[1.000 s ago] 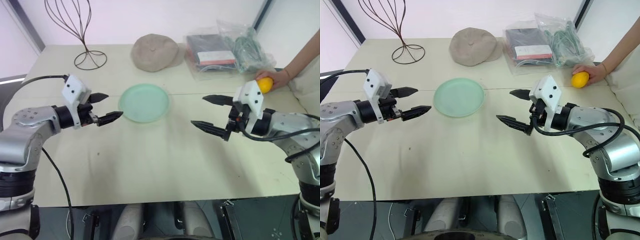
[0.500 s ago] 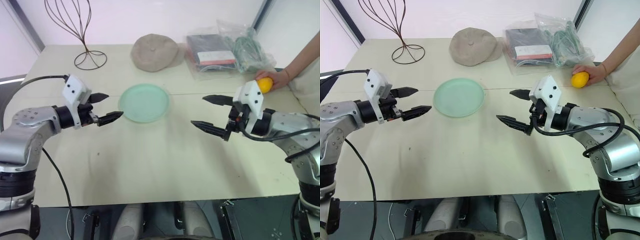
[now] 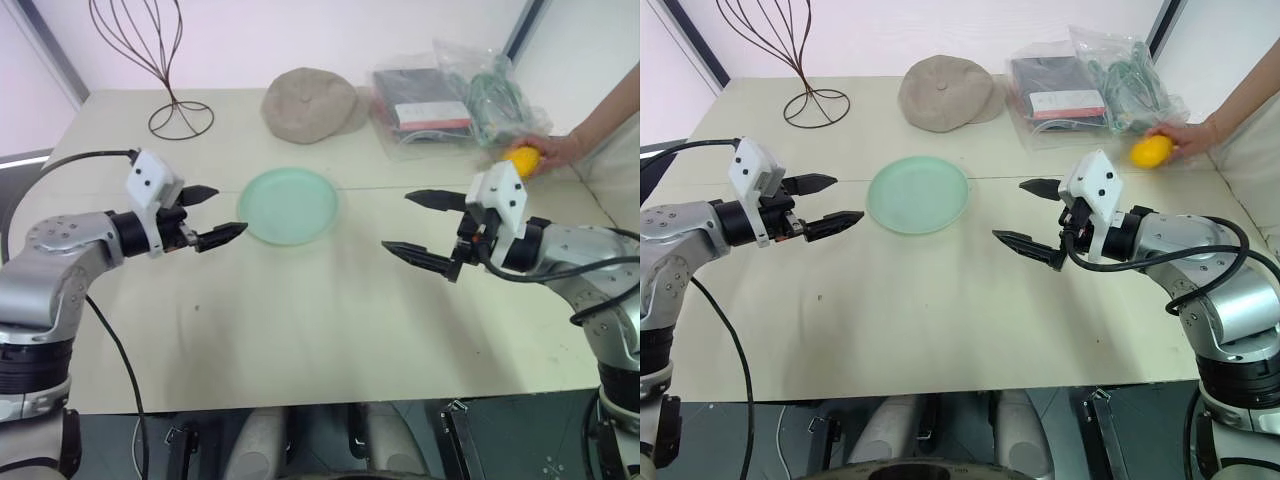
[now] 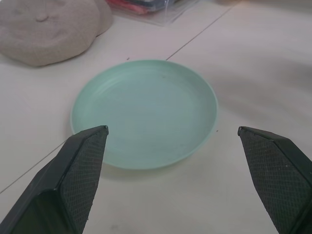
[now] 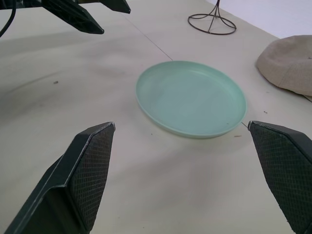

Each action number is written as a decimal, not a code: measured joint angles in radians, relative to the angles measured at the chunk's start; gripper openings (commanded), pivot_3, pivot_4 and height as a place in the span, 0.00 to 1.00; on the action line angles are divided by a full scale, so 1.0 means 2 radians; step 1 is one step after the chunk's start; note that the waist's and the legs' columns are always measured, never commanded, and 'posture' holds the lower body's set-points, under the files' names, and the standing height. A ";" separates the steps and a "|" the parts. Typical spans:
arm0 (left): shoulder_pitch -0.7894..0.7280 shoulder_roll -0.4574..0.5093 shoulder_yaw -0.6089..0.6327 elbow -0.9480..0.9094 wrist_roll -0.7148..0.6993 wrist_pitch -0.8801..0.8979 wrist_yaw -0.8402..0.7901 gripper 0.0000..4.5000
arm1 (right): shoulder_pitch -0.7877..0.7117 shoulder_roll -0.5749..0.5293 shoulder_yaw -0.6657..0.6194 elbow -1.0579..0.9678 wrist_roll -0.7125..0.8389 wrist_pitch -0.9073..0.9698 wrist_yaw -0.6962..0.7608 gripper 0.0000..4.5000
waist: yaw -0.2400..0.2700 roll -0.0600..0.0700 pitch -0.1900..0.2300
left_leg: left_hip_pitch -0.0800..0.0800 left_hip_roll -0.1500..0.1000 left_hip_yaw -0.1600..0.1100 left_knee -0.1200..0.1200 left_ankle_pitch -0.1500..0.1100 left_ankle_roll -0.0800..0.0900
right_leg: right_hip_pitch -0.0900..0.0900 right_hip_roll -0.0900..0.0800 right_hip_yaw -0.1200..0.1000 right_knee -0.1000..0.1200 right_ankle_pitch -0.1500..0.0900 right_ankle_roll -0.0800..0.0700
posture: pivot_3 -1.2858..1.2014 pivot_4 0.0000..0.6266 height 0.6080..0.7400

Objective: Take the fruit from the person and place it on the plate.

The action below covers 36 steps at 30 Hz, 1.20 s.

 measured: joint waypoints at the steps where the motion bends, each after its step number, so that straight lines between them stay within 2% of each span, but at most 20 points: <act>1: 0.000 0.000 0.000 0.000 0.000 0.000 0.001 0.99 | 0.000 0.000 0.000 0.000 0.000 0.000 0.000 1.00 | 0.000 0.000 0.000 | 0.000 0.000 0.000 0.000 0.000 0.000 | 0.000 0.000 0.000 0.000 0.000 0.000 | 0.52 0.24 1.00; 12: -0.007 -0.004 -0.001 0.002 0.002 -0.003 0.007 0.99 | -0.001 0.001 0.000 0.000 0.001 0.001 -0.005 1.00 | 0.000 0.000 0.000 | 0.000 0.000 0.000 0.000 0.000 0.000 | 0.000 0.000 0.000 0.000 0.000 0.000 | 0.52 0.24 1.00; 20: -0.020 -0.006 -0.007 0.016 0.012 -0.013 0.010 0.99 | -0.052 0.029 -0.003 -0.001 0.041 0.047 -0.045 1.00 | 0.000 0.000 0.000 | 0.000 0.000 0.000 0.000 0.000 0.000 | 0.000 0.000 0.000 0.000 0.000 0.000 | 0.52 0.24 1.00; 28: -0.028 -0.014 -0.012 0.030 0.017 -0.016 0.016 0.99 | -0.128 0.103 -0.009 -0.017 0.161 0.169 -0.162 1.00 | -0.001 0.000 0.000 | 0.000 0.000 0.000 -0.001 0.000 0.000 | -0.001 0.000 0.000 0.000 0.000 0.000 | 0.52 0.24 1.00; 32: -0.029 -0.015 -0.013 0.032 0.020 -0.021 0.017 0.99 | -0.170 0.131 -0.005 -0.012 0.185 0.203 -0.215 1.00 | -0.002 0.000 0.000 | -0.001 0.000 0.000 -0.001 0.000 0.000 | -0.001 0.000 0.000 0.000 0.000 0.000 | 0.52 0.24 1.00; 36: -0.030 -0.018 -0.014 0.033 0.022 -0.021 0.022 0.99 | -0.215 0.174 -0.001 0.035 0.186 0.220 -0.271 1.00 | -0.004 0.000 0.000 | -0.001 0.000 0.000 -0.001 0.000 0.000 | -0.001 0.000 0.000 0.000 0.000 -0.001 | 0.52 0.24 1.00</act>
